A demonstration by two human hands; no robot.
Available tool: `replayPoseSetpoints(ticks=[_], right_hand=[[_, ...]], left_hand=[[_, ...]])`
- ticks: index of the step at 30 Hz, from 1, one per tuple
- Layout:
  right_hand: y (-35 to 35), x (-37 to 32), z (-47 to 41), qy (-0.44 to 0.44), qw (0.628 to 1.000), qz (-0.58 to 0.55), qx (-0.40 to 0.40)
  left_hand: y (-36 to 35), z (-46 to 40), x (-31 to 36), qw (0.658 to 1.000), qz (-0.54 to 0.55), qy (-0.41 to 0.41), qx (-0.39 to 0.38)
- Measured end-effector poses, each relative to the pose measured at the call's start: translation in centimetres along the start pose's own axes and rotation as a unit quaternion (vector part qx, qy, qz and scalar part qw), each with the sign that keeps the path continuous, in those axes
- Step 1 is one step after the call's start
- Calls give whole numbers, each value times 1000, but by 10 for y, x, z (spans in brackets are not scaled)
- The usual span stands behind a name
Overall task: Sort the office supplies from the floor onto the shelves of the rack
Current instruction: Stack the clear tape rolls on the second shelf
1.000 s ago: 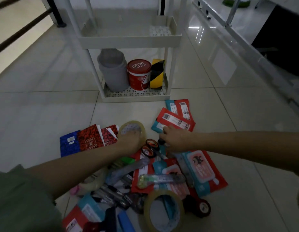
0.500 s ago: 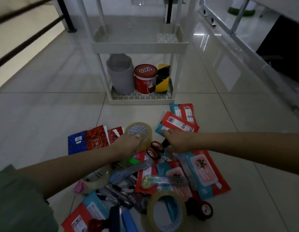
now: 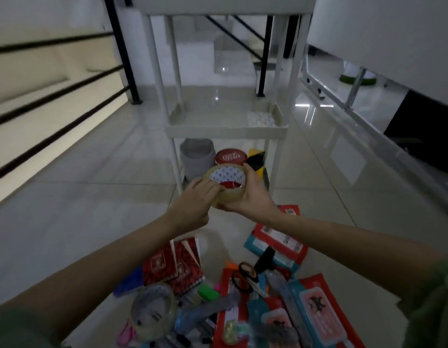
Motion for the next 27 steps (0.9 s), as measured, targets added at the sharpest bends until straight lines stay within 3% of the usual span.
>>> replayPoseSetpoints(ticks=[4, 5, 8, 10, 15, 19, 23, 27], right_hand=[[16, -25, -14, 28, 994, -60, 92], [21, -32, -15, 26, 991, -70, 109], [33, -44, -19, 19, 986, -67, 149], [38, -51, -23, 6, 982, -77, 174], [53, -91, -38, -1, 978, -104, 180], [75, -123, -54, 15, 975, -80, 205], [84, -150, -61, 3, 974, -79, 213], [79, -152, -68, -9, 970, -100, 221]], left_hand=[[17, -23, -14, 984, 83, 139, 79], [21, -28, -17, 966, 141, 197, 95], [31, -48, -16, 869, 363, 326, 85], [39, -66, -11, 836, 416, 347, 81], [65, -99, -12, 755, 494, 397, 169], [93, -121, -19, 745, 503, 391, 199], [117, -133, -31, 759, 495, 382, 183], [118, -138, -39, 746, 512, 393, 161]])
Point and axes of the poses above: each hand's wrist, its own z-axis away from the middle knuckle, its own y-axis out of the back of the hand, x = y × z, the point moved 4 cm from there along -z, towards the middle knuckle, and after that the axes turned 4 degrees about -z, right-handed, at the moved point
